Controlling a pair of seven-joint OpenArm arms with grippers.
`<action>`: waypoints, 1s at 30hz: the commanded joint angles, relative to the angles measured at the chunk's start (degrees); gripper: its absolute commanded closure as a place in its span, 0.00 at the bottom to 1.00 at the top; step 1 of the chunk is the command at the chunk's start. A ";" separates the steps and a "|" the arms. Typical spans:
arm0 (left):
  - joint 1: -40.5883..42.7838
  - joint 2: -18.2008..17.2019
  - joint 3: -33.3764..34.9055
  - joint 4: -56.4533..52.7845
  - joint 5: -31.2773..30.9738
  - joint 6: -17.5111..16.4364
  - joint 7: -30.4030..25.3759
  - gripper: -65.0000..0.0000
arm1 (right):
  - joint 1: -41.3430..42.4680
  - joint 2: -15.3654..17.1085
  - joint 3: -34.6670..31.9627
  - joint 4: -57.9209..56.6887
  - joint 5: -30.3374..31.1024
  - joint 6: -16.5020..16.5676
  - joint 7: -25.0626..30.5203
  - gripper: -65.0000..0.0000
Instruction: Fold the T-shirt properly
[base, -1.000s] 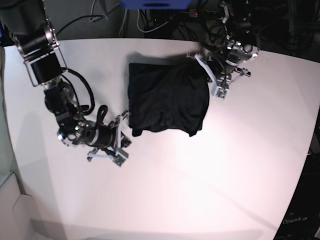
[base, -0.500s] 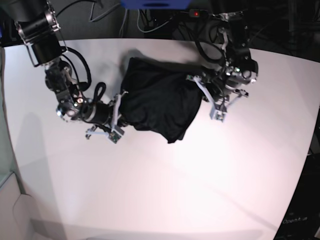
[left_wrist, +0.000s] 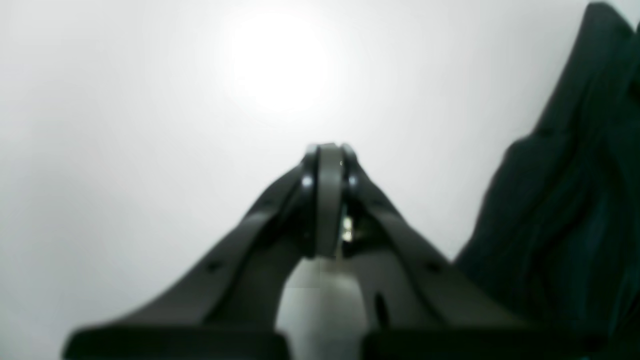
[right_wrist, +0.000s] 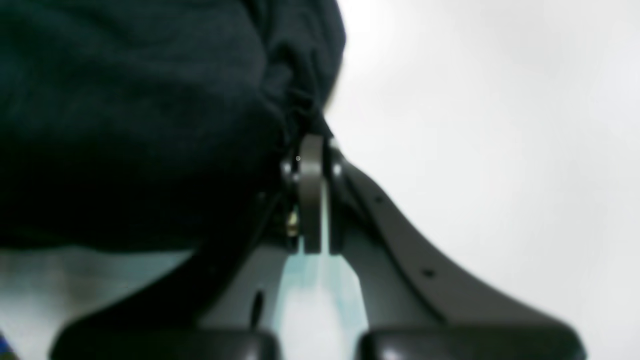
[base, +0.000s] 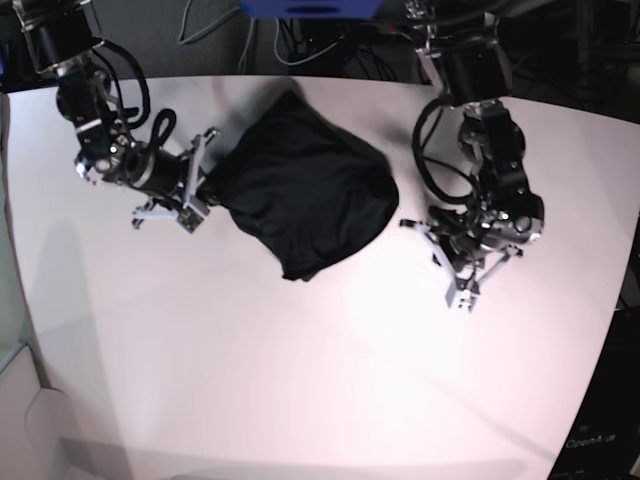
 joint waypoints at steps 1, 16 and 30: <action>-0.57 -0.71 -0.03 2.15 0.27 0.41 0.42 1.00 | -1.04 0.81 0.56 1.20 -1.34 0.57 -2.37 1.00; 12.80 1.40 0.59 11.65 -4.30 0.32 9.65 1.00 | -6.23 -1.65 0.99 4.90 -1.34 0.57 -2.46 1.00; 6.29 4.29 3.23 0.66 -7.99 0.85 2.88 1.00 | -14.32 -5.87 1.08 9.20 -1.34 0.31 -2.54 1.00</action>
